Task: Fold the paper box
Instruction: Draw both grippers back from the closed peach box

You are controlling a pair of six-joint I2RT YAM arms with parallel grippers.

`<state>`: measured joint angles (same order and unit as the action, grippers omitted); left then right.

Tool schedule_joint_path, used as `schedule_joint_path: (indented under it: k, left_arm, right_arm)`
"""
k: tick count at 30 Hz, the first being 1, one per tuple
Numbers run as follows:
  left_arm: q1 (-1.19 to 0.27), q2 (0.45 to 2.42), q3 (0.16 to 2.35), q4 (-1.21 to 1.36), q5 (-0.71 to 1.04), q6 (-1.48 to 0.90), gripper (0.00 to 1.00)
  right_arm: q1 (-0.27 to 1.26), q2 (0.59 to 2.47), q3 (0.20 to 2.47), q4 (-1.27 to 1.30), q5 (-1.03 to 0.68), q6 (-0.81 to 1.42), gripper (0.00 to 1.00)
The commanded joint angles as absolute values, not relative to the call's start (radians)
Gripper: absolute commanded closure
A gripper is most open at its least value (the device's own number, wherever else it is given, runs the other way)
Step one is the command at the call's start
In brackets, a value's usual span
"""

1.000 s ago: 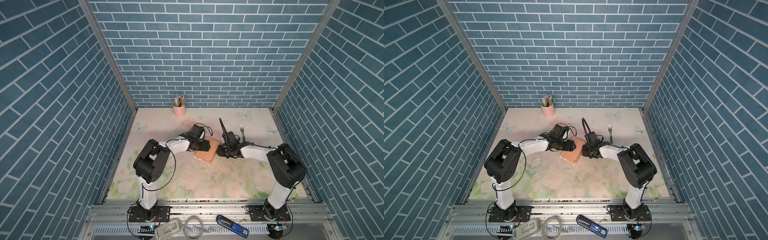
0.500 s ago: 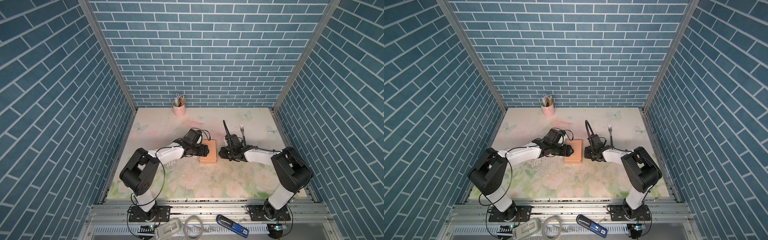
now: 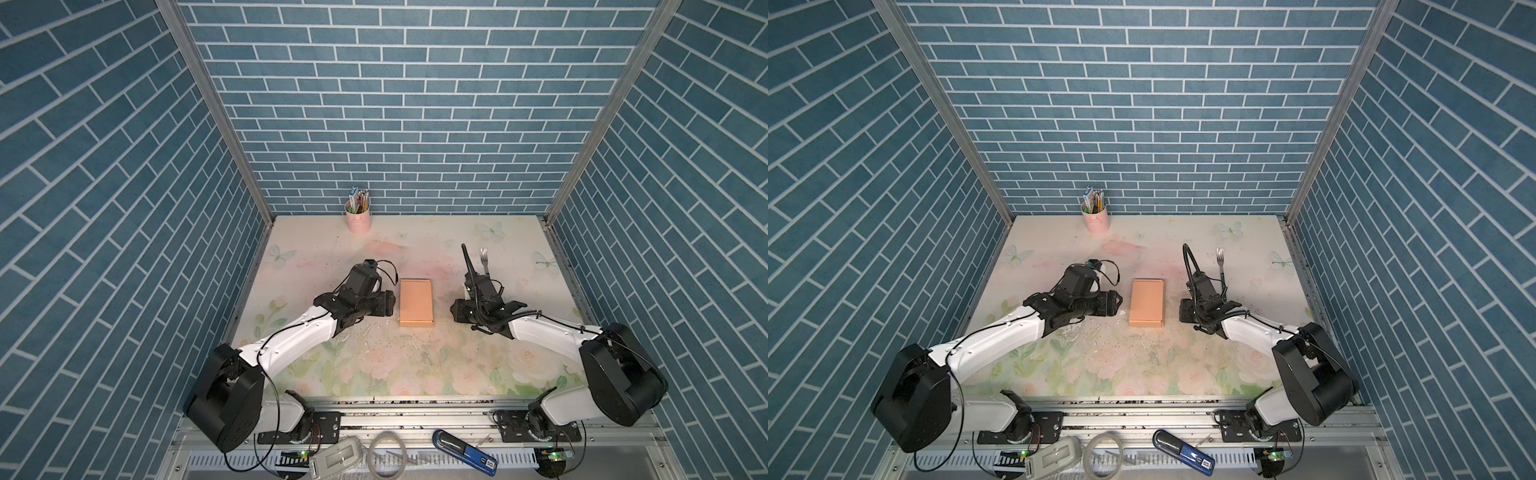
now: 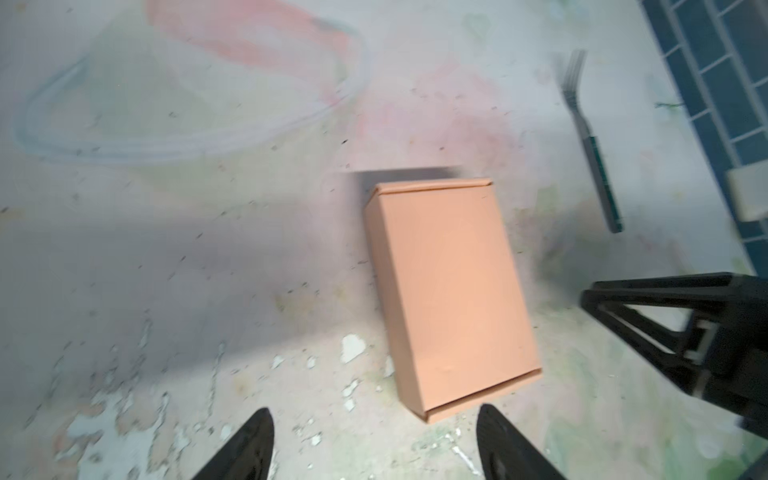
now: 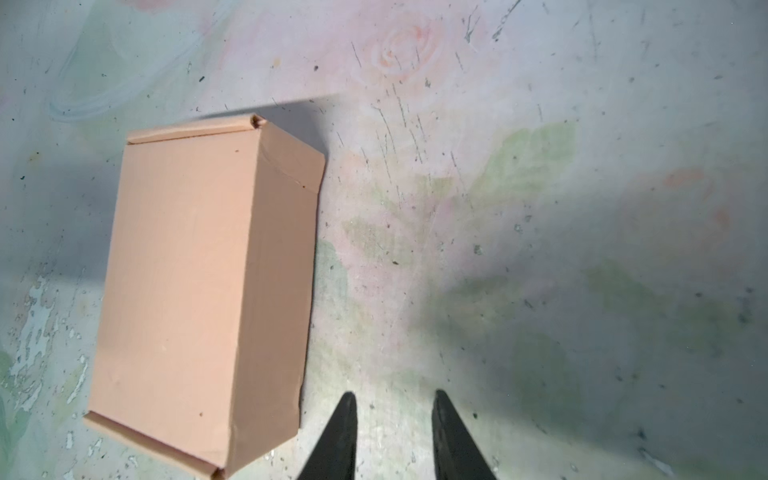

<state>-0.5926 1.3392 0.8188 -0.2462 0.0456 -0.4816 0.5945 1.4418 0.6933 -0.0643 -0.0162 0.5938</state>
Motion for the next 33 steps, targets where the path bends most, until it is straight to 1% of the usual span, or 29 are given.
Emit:
schedule_joint_path:
  k: [1,7,12,22,27,29,33]
  left_arm:
    - [-0.588,1.355,0.797,-0.313,-0.033,-0.505,0.22]
    - [-0.588,1.469,0.803,-0.275,0.004,-0.527,0.23]
    - [-0.606,1.562,0.835,-0.244,0.03,-0.536,0.24]
    - [-0.692,1.664,0.885,-0.199,0.039,-0.57,0.25]
    - [-0.744,1.714,0.918,-0.184,0.047,-0.59,0.25]
    - [-0.759,1.728,0.932,-0.185,0.048,-0.592,0.25]
    - [-0.759,1.72,0.936,-0.206,0.033,-0.592,0.25]
  right_arm:
    - [0.593,1.429,0.673,-0.104,0.01,0.58,0.67]
    - [0.604,1.444,0.657,-0.063,-0.034,0.641,0.68]
    - [0.647,1.509,0.671,-0.016,-0.041,0.704,0.69]
    - [0.726,1.643,0.699,0.095,-0.061,0.828,0.7]
    - [0.735,1.674,0.702,0.148,-0.082,0.87,0.71]
    - [0.735,1.68,0.701,0.158,-0.115,0.88,0.71]
    - [0.735,1.669,0.703,0.129,-0.1,0.866,0.71]
